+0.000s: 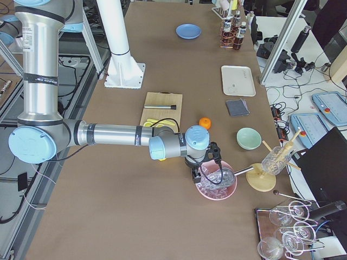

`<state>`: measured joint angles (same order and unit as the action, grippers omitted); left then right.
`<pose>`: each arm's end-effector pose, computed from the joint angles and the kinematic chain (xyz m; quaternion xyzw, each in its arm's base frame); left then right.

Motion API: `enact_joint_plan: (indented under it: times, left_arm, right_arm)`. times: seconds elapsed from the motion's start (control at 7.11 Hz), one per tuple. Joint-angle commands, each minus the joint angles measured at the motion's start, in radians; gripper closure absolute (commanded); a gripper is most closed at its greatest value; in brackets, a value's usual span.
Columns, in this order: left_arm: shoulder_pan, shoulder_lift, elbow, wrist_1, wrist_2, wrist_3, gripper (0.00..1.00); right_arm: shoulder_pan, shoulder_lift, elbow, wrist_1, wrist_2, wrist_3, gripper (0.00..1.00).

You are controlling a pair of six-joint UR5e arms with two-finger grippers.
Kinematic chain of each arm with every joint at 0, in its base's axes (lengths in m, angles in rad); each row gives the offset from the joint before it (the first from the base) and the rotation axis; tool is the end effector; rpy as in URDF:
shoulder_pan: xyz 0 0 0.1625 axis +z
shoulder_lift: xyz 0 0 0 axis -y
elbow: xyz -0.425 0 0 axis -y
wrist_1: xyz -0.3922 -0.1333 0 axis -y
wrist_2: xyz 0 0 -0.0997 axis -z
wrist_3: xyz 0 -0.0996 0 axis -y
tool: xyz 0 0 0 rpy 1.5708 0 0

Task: Pick orange to plate

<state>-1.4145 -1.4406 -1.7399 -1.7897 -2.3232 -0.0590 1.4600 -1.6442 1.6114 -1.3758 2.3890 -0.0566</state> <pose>0.0059 -0.4563 0.6135 0.0797 0.3751 0.0920 0.9190 0.0082 -0.4740 0.6503 0.0636 -0.3983 -0.1086 0.9086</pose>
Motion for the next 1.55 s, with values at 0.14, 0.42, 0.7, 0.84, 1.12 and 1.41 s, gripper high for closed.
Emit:
enact_joint_plan:
  times: [0.14, 0.42, 0.7, 0.84, 1.12, 1.41]
  left_arm:
    - [0.113, -0.009, 0.086, -0.205, 0.002, -0.175, 0.02]
    - [0.172, -0.039, 0.225, -0.417, 0.005, -0.296, 0.02]
    - [0.216, -0.095, 0.321, -0.464, 0.002, -0.363, 0.02]
    - [0.221, -0.093, 0.316, -0.471, -0.001, -0.383, 0.02]
    - [0.265, -0.084, 0.323, -0.510, 0.002, -0.445, 0.03]
    - [0.295, -0.081, 0.332, -0.533, 0.004, -0.458, 0.12]
  right_arm:
    - [-0.007, 0.003, -0.001, 0.001, -0.007, 0.004, 0.00]
    - [-0.010, 0.004, -0.001, 0.001, -0.005, 0.001, 0.00]
    - [-0.012, 0.001, 0.001, 0.001, -0.001, 0.001, 0.00]
    - [-0.015, 0.004, 0.001, 0.001, -0.001, 0.001, 0.00]
    - [-0.042, 0.015, -0.001, -0.002, 0.002, 0.011, 0.00]
    - [-0.050, 0.015, -0.001, 0.000, -0.001, 0.009, 0.00]
